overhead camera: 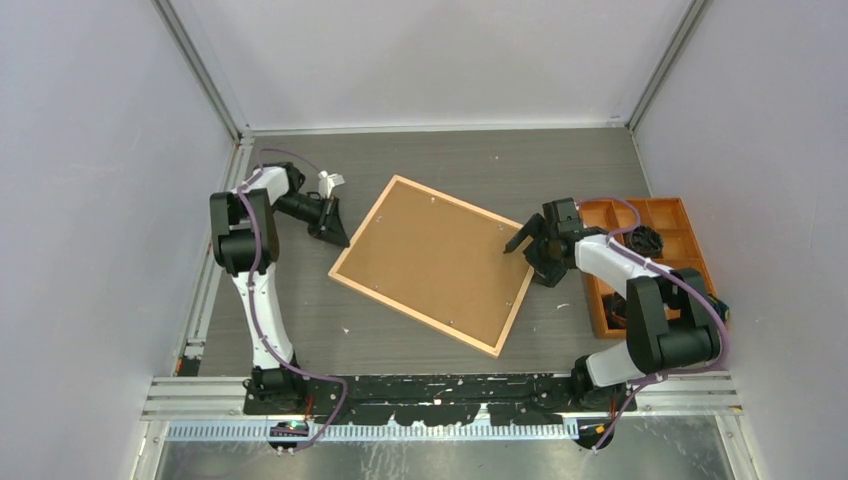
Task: Put the photo into the frame
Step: Adjust the photo frame at the center of the board.
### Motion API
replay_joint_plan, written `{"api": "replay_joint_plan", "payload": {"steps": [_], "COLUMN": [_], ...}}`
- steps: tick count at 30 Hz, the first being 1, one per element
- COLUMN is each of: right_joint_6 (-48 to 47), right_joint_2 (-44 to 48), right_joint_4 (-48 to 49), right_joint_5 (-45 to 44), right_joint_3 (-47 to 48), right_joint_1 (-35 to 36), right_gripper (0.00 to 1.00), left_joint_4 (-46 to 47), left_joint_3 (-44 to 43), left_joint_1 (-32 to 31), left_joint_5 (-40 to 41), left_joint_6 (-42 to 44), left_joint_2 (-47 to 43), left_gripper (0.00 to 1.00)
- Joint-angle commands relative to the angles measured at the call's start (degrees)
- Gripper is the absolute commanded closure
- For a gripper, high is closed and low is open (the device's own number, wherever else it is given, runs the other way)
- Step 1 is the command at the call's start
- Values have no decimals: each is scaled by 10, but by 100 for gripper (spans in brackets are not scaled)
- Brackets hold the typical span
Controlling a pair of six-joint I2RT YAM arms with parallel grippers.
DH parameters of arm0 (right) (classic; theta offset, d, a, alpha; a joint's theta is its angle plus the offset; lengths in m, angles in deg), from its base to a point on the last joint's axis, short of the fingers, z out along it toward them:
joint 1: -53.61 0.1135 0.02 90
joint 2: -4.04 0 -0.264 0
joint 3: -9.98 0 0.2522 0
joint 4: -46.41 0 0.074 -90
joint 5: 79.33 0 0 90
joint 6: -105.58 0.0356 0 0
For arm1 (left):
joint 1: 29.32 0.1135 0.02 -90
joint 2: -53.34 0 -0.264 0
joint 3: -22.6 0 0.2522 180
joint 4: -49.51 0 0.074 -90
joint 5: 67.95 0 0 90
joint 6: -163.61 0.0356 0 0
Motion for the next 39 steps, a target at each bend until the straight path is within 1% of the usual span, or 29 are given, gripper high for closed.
{"api": "replay_joint_plan", "payload": {"steps": [1,6,11,14,18,21,22,24,25,27,28,30,32,35,39], "right_joint_6": [-2,-6,-5,7,8,14,21,39,51,70,73,74,83,105,125], "right_joint_2": [-33,-56,-86,-84,-67,-50,-46,-46,-51,-71,-88,-131,-178,-253,-331], "right_joint_4": [79,96,92,50,-31,-38,-33,-9,14,54,66,76,95,118,133], "right_joint_5": [15,27,40,17,-63,-87,-85,-52,-20,19,29,36,45,57,72], "right_joint_3": [10,23,74,111,160,182,188,197,199,211,232,273,307,357,421], "right_joint_1": [-14,-31,-35,-35,-35,-34,-33,-28,-14,21,56,109,152,200,242], "right_gripper": [0,0,1,2,2,3,3,5,7,8,9,10,12,16,20], "left_joint_4": [-1,-13,-36,-67,-105,-120,-124,-123,-114,-84,-68,-50,-48,-49,-43], "left_joint_3": [21,36,73,105,132,142,142,134,123,102,82,49,16,-18,-23], "left_joint_1": [0,0,-2,-4,-6,-6,-6,-2,1,6,9,9,5,-1,-5], "left_joint_5": [-14,-7,-11,-34,-43,-40,-39,-40,-40,-42,-43,-50,-57,-53,-39], "left_joint_6": [24,45,81,120,166,181,185,181,166,117,82,46,27,11,1], "left_joint_2": [-21,-26,-53,-71,-85,-89,-90,-90,-90,-82,-76,-58,-37,-12,2], "left_gripper": [87,89,89,89,88,83,81,74,69,67,63,61,62,66,73]}}
